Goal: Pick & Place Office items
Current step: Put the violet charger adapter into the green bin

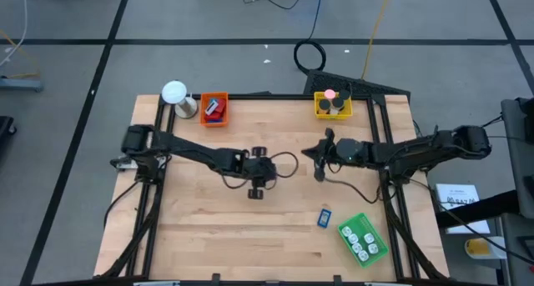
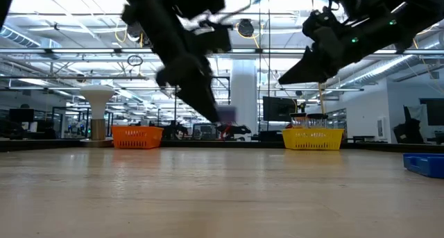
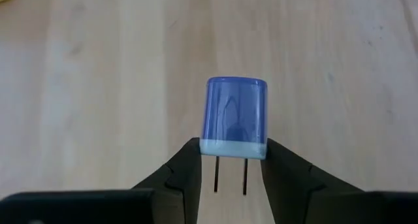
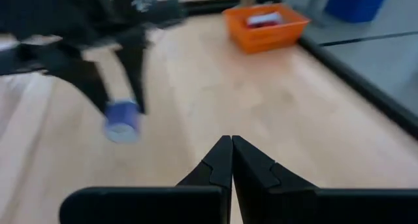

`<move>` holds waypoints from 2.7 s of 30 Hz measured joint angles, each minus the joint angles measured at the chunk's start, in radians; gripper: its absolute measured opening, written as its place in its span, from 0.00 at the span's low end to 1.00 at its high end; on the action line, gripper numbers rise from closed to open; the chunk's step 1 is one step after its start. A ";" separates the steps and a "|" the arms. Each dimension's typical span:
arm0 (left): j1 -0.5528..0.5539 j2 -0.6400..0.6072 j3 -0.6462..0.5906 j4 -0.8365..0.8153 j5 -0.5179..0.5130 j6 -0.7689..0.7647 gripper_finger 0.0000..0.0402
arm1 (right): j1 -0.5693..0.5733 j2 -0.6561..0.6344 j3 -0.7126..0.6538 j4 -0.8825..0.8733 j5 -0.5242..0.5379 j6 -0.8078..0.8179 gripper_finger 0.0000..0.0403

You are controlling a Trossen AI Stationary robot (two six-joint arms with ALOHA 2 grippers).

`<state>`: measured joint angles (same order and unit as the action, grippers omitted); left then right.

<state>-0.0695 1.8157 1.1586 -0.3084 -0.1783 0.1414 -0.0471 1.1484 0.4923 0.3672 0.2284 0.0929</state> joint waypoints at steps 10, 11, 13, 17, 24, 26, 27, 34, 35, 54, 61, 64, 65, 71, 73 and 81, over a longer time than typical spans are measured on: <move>0.038 0.239 0.127 0.214 0.138 0.014 0.34 | 0.220 0.000 0.000 -0.107 0.068 0.124 0.00; 0.039 0.242 0.133 0.215 0.138 0.002 0.37 | 0.236 0.000 0.000 -0.123 0.094 0.137 0.00; 0.041 0.242 0.140 0.216 0.138 -0.024 0.48 | 0.260 0.000 0.000 -0.155 0.134 0.172 0.00; 0.043 0.219 0.140 0.168 0.132 -0.017 0.67 | 0.279 0.000 0.000 -0.197 0.166 0.246 0.00; 0.034 0.111 0.013 0.184 0.097 0.002 0.60 | 0.278 0.000 0.014 -0.248 0.161 0.318 0.00; 0.034 0.062 -0.081 0.267 0.100 -0.019 0.51 | 0.278 0.001 0.039 -0.289 0.160 0.319 0.00; 0.035 0.039 -0.137 0.318 0.100 -0.032 0.46 | 0.276 0.008 0.057 -0.315 0.160 0.319 0.00; 0.026 -0.123 -0.530 0.872 0.107 -0.159 0.20 | 0.202 0.159 0.271 -0.552 0.063 0.323 0.05; 0.022 -0.139 -0.579 0.959 0.109 -0.168 0.17 | 0.182 0.198 0.309 -0.584 0.031 0.322 0.06; 0.015 -0.197 -0.922 1.535 0.081 -0.204 0.01 | -0.023 0.740 0.947 -1.110 -0.207 0.100 0.57; 0.015 -0.197 -0.922 1.538 0.081 -0.203 0.05 | -0.024 0.812 0.952 -1.157 -0.204 0.100 0.61; 0.016 -0.197 -0.922 1.538 0.081 -0.208 0.06 | -0.024 0.832 0.951 -1.157 -0.204 0.086 0.59; 0.016 -0.197 -0.922 1.538 0.081 -0.212 0.06 | -0.024 0.833 0.951 -1.157 -0.201 0.076 0.58; 0.016 -0.197 -0.922 1.539 0.081 -0.228 0.06 | -0.023 0.833 0.951 -1.145 -0.123 0.070 0.41; 0.015 -0.197 -0.922 1.538 0.082 -0.229 0.06 | -0.021 0.825 0.944 -1.129 -0.123 0.069 0.33; 0.016 -0.197 -0.922 1.539 0.082 -0.234 0.06 | 0.000 0.804 0.833 -1.002 -0.117 0.075 0.28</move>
<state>-0.0536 1.6192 0.2367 1.2302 -0.0967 -0.0921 -0.0469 1.9528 1.3257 -0.6350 0.1116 0.1678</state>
